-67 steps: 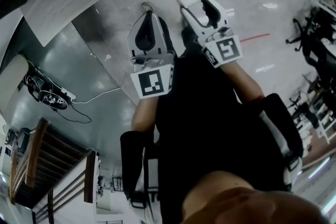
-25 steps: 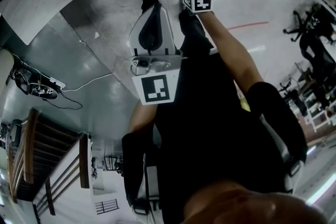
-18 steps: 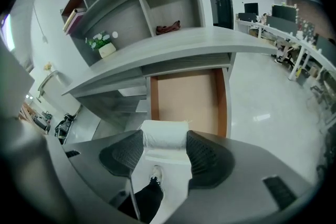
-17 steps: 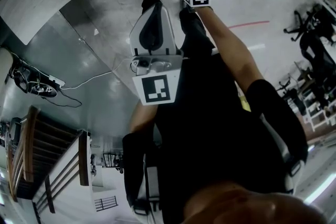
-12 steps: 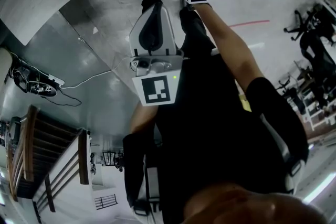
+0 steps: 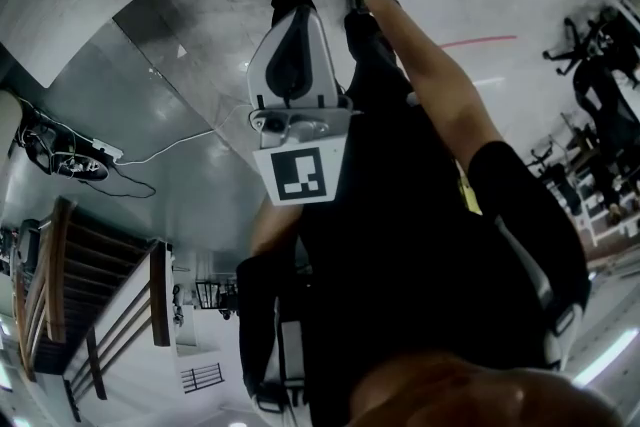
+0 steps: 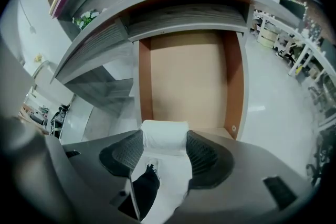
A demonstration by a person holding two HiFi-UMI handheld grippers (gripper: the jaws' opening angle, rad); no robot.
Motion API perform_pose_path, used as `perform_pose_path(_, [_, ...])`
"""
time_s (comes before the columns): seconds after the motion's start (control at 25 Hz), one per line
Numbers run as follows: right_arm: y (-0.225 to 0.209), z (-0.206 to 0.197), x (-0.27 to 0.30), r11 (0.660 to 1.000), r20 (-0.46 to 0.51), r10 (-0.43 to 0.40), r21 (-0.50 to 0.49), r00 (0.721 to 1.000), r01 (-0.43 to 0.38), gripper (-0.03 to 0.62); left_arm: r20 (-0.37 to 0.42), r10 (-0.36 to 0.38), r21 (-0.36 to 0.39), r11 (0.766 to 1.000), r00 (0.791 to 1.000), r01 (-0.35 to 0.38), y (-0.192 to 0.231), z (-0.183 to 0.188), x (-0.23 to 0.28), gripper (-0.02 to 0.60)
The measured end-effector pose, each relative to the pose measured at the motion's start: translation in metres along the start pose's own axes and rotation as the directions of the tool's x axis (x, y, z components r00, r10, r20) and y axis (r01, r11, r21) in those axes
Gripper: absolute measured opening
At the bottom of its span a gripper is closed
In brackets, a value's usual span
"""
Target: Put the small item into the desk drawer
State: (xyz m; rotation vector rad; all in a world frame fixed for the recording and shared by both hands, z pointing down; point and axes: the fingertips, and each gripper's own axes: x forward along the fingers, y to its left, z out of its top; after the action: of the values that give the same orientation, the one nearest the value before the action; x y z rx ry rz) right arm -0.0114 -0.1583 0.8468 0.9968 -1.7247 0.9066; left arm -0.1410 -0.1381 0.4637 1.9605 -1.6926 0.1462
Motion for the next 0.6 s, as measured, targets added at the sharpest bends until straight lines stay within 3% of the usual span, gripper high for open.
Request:
perform_pose_path(0.24, [-0.01, -0.006, 0.008, 0.999, -0.054, -0.049, -0.023, 0.997, 0.048, 0.256, -0.011, 0.005, -0.007, 1.0, 1.0, -0.005, 0.008, -0.006, 0.002, -0.015])
perform_pose_path(0.6, [-0.012, -0.004, 0.019, 0.997, -0.078, -0.057, -0.05, 0.995, 0.053, 0.256, -0.017, 0.006, -0.02, 1.0, 1.0, -0.007, 0.013, -0.011, 0.005, -0.015])
